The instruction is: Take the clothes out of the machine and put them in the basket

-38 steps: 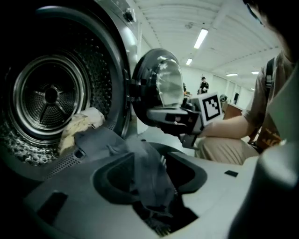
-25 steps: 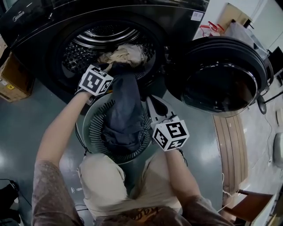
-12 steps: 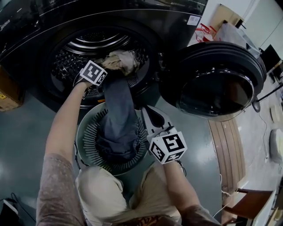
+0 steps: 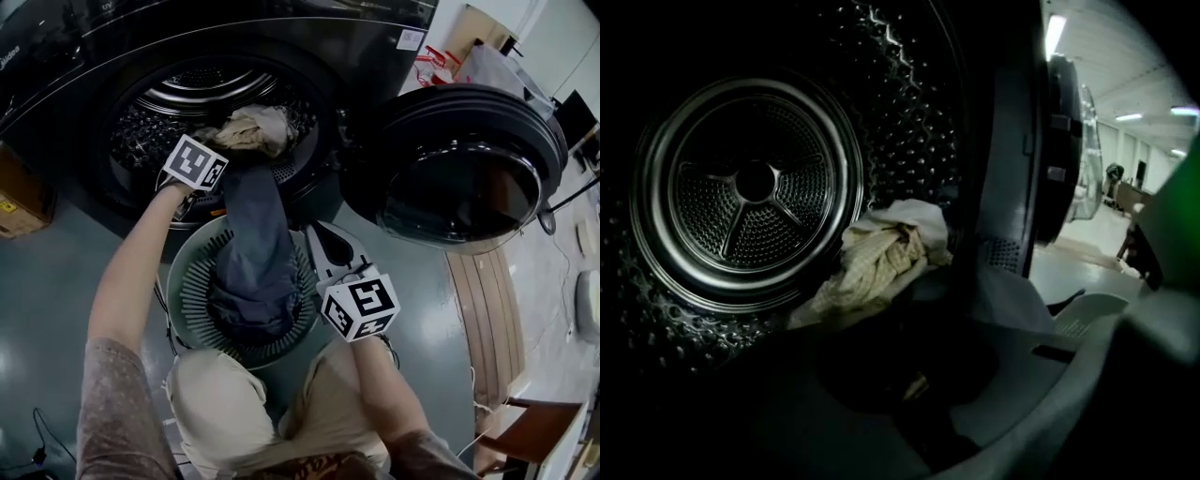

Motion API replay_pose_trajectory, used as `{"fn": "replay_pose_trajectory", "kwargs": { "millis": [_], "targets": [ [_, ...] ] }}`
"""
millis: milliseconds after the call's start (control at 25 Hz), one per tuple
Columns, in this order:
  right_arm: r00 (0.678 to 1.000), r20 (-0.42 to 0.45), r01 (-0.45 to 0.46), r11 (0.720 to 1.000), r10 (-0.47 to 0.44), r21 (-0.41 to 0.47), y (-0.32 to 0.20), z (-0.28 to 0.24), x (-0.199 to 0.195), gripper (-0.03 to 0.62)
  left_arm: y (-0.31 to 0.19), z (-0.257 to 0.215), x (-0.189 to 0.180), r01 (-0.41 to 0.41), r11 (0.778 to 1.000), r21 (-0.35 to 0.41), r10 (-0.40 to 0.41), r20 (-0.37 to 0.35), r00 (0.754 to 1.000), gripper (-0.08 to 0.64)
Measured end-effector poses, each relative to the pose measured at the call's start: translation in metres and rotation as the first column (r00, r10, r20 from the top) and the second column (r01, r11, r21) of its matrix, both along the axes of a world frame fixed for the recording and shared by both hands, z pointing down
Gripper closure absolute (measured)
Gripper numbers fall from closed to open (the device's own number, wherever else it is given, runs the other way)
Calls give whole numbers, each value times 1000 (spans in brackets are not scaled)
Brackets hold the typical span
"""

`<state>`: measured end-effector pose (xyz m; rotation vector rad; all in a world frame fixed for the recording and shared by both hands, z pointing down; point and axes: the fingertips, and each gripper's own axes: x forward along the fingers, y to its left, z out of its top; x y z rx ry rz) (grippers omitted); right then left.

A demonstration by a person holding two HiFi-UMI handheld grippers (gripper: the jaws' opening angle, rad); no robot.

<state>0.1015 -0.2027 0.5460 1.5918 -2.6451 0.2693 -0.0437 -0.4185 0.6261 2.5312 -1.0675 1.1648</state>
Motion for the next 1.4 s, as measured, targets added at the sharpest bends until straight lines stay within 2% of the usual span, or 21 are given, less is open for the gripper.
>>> {"fn": "replay_pose_trajectory", "kwargs": {
  "millis": [240, 400, 560, 760, 1040, 1200, 1280, 1400],
  "targets": [
    [1000, 17, -1, 1000, 1, -22, -2, 7, 3, 597, 65, -40, 3, -93, 996, 4, 93, -100, 991, 518],
    [1000, 7, 11, 1000, -11, -27, -4, 11, -1, 597, 115, -60, 12, -141, 990, -15, 137, -182, 974, 520],
    [1000, 11, 17, 1000, -17, -26, -4, 12, -2, 597, 168, -76, 23, -205, 978, -28, 193, -229, 954, 520],
    [1000, 18, 22, 999, -22, -28, -5, 13, -4, 597, 230, -86, 37, -289, 955, -61, 265, -261, 928, 520],
    [999, 16, 36, 999, -36, -25, -4, 12, -10, 597, 292, -82, 52, -390, 910, -142, 341, -283, 897, 518],
    [999, 23, 32, 999, -31, -26, -2, 11, -9, 597, 284, -77, 50, -370, 924, -98, 340, -236, 911, 491],
    [999, 22, 34, 999, -33, -24, -1, 10, -9, 597, 272, -78, 46, -342, 938, -59, 322, -217, 921, 406],
    [999, 25, 30, 999, -29, -20, -1, 8, -7, 597, 238, -85, 40, -266, 964, 18, 263, -226, 938, 359]
  ]
}}
